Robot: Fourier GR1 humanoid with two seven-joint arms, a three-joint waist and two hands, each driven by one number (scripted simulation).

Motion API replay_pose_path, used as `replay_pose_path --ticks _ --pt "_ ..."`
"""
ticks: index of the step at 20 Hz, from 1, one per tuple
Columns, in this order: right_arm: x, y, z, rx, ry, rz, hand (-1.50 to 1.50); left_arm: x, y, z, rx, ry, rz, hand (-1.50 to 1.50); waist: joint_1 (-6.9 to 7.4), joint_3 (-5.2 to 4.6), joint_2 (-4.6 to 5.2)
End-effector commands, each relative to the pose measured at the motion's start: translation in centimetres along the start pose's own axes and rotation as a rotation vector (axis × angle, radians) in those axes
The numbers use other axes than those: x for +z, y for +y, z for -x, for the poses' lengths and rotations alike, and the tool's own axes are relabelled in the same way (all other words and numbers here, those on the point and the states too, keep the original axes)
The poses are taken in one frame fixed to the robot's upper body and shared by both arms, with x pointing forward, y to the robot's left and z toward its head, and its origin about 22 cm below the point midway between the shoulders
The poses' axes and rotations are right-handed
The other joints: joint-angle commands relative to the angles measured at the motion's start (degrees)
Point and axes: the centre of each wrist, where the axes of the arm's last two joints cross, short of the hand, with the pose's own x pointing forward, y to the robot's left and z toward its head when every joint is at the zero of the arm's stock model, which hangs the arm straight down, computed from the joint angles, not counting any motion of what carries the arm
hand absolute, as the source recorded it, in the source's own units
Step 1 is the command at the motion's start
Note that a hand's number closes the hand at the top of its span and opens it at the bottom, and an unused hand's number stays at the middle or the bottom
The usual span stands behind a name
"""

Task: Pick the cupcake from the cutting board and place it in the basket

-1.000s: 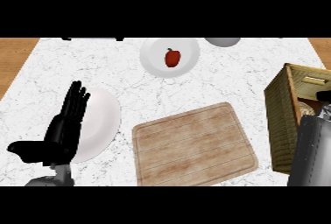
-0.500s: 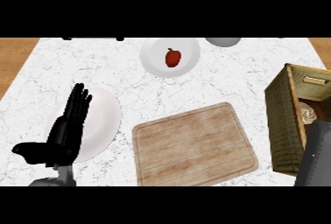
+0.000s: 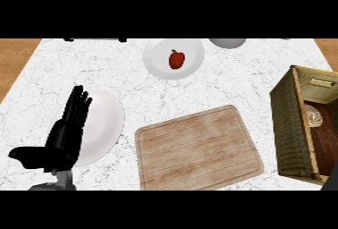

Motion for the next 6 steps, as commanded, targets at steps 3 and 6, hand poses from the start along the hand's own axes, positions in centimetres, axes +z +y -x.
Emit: replay_pose_path --ticks 3,6 --pt "0.1 -6.3 0.9 -0.069 0.216 -0.053 -1.50 -0.6 -0.5 -0.2 -0.006 0.001 0.010 0.00 -0.06 -0.03 0.05" --pt "0.7 -8.2 1.7 -0.088 0.197 -0.045 -1.50 -0.4 0.1 -0.1 -0.006 -0.002 0.029 0.00 0.21 -0.07 0.11"
